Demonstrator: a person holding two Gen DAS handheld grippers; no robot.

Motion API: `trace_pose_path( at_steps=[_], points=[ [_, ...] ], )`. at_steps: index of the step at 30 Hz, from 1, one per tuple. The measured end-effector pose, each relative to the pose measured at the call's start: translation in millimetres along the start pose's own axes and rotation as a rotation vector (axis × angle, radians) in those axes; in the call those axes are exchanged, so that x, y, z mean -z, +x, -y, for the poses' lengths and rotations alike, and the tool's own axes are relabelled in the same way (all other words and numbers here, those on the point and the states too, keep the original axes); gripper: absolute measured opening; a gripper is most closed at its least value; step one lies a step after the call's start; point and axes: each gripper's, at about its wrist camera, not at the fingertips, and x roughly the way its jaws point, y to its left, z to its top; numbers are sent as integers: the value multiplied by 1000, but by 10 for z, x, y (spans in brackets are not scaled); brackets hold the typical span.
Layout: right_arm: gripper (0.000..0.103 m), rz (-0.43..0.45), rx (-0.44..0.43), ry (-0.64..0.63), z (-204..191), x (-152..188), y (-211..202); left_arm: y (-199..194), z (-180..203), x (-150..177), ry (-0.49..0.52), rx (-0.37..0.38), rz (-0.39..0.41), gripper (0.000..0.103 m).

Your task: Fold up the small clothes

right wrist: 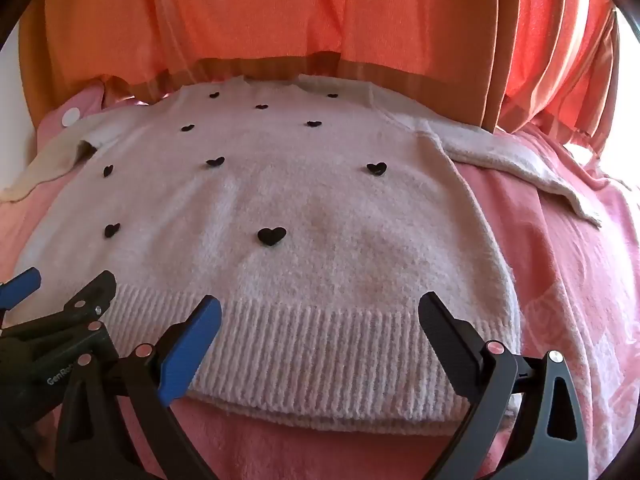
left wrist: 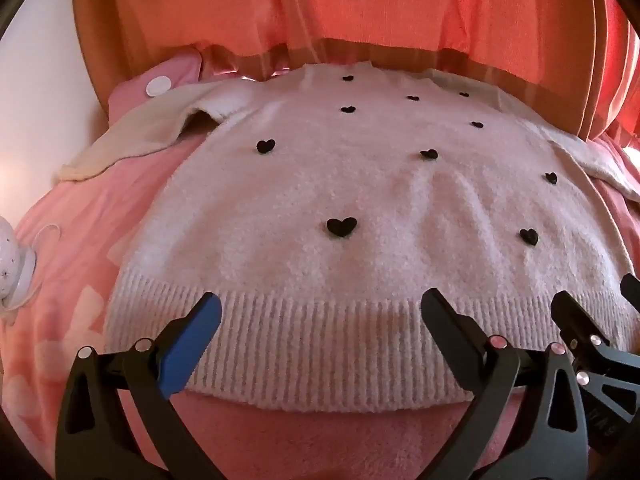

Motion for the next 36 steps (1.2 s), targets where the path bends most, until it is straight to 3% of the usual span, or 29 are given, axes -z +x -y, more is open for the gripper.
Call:
trace_pose_path(
  at_steps=[36],
  points=[
    [96, 5, -3, 5, -6, 40, 26, 26, 31, 36, -1, 4, 19, 98]
  ],
)
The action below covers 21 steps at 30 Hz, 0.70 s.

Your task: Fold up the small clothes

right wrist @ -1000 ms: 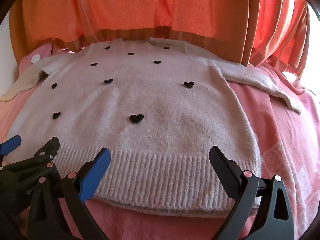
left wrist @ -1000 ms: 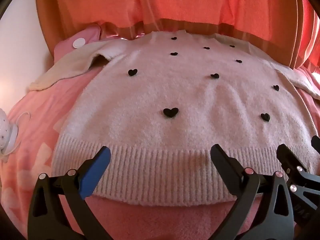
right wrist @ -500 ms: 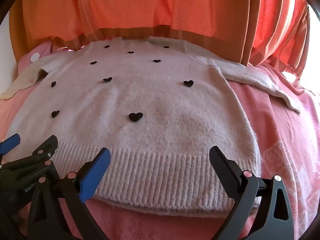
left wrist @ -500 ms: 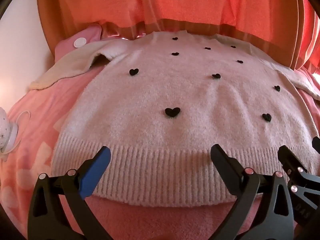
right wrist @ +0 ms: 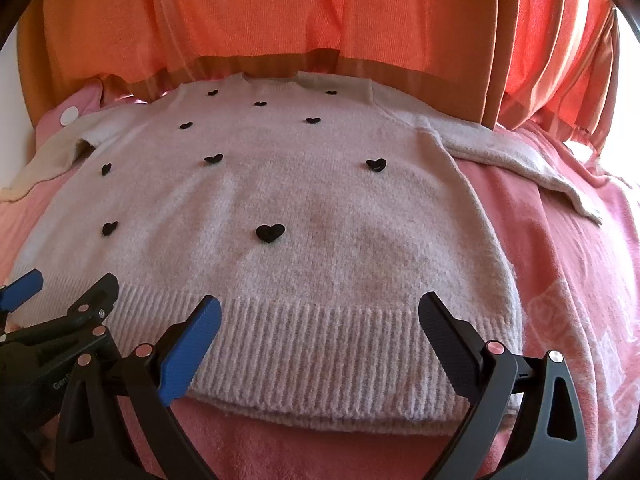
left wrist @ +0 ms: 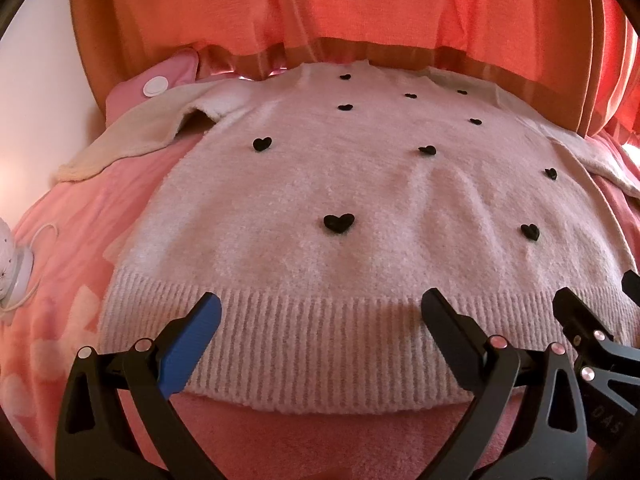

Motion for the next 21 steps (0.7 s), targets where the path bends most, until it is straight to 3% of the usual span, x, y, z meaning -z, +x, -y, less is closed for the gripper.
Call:
trace_pose_path(
  at_steps=[21],
  points=[
    [96, -2, -1, 1, -5, -6, 5, -9, 40, 12, 4, -3, 1, 98]
  ],
)
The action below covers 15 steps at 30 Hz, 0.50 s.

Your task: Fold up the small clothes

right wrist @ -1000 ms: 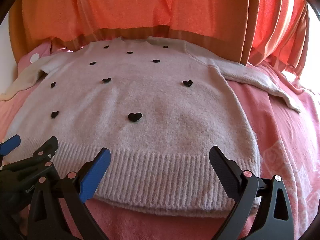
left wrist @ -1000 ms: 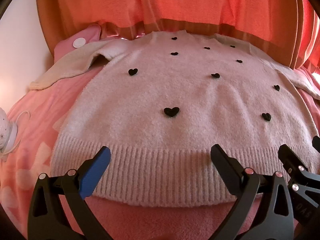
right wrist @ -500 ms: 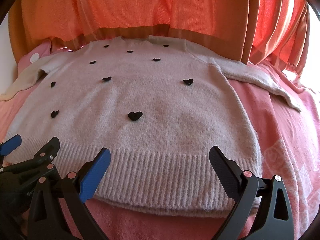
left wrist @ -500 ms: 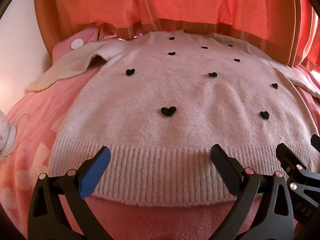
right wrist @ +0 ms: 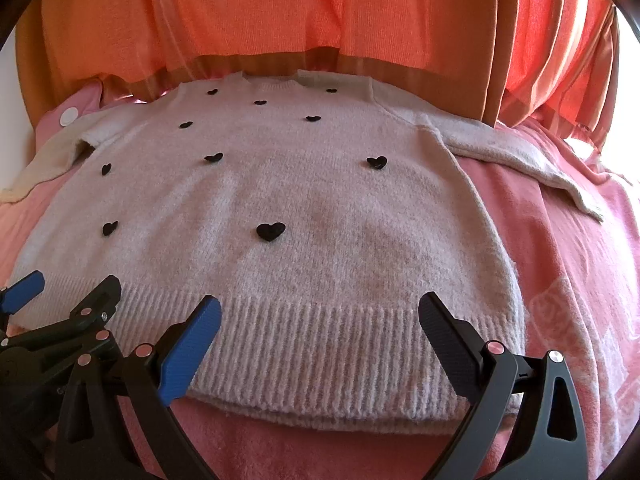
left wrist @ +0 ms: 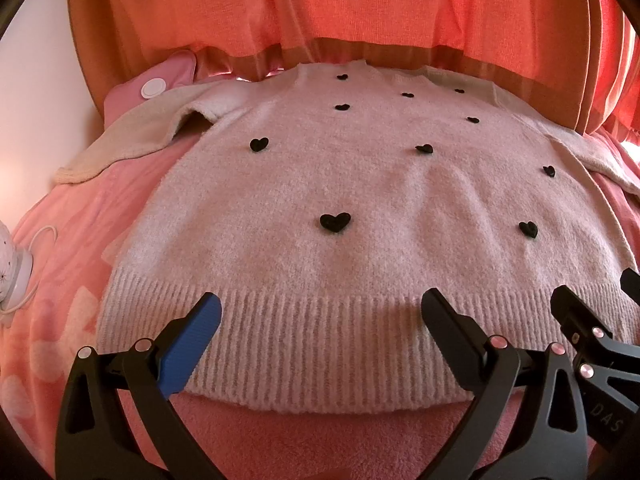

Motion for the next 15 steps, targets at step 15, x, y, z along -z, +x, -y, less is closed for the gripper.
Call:
trace_pose_path(
  at_steps=[15],
  points=[
    [96, -3, -2, 1, 9, -7, 3, -7, 19, 13, 0, 0, -1, 98]
  ],
)
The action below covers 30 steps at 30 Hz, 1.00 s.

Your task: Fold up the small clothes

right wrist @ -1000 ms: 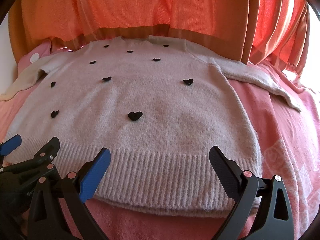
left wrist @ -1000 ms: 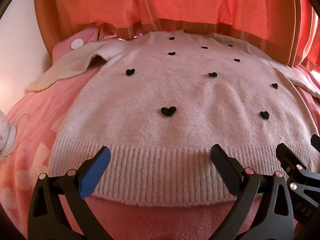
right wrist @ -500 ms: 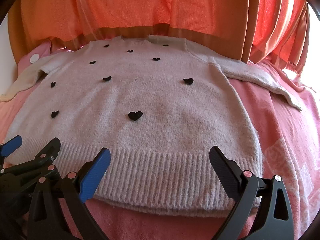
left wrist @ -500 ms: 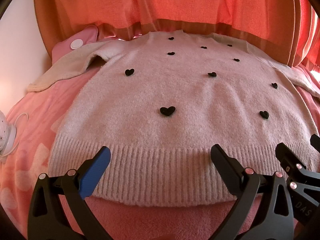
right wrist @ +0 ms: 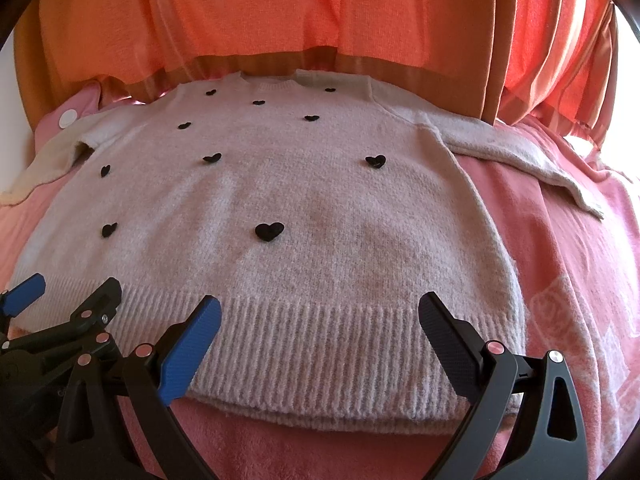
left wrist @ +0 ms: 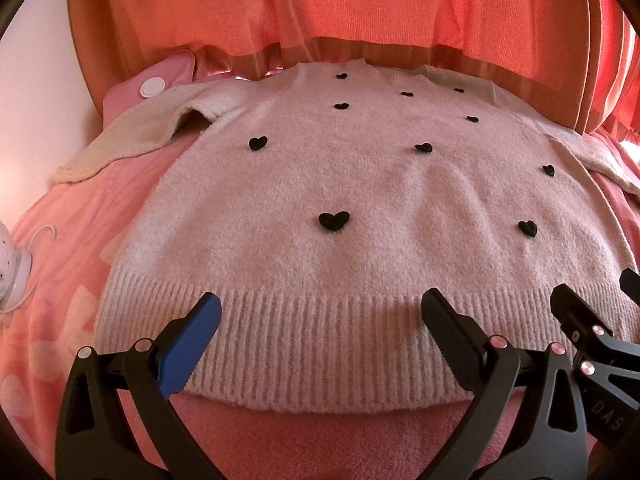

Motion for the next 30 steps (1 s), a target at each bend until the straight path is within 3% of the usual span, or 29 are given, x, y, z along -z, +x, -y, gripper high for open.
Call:
trace_pose_path(
  at_steps=[26, 30],
  points=[
    [97, -9, -5, 1, 3, -2, 10, -3, -7, 1, -1, 7, 0, 98],
    [96, -8, -94, 122, 318, -182, -98, -68, -85, -62, -26, 40, 12, 98]
  ],
)
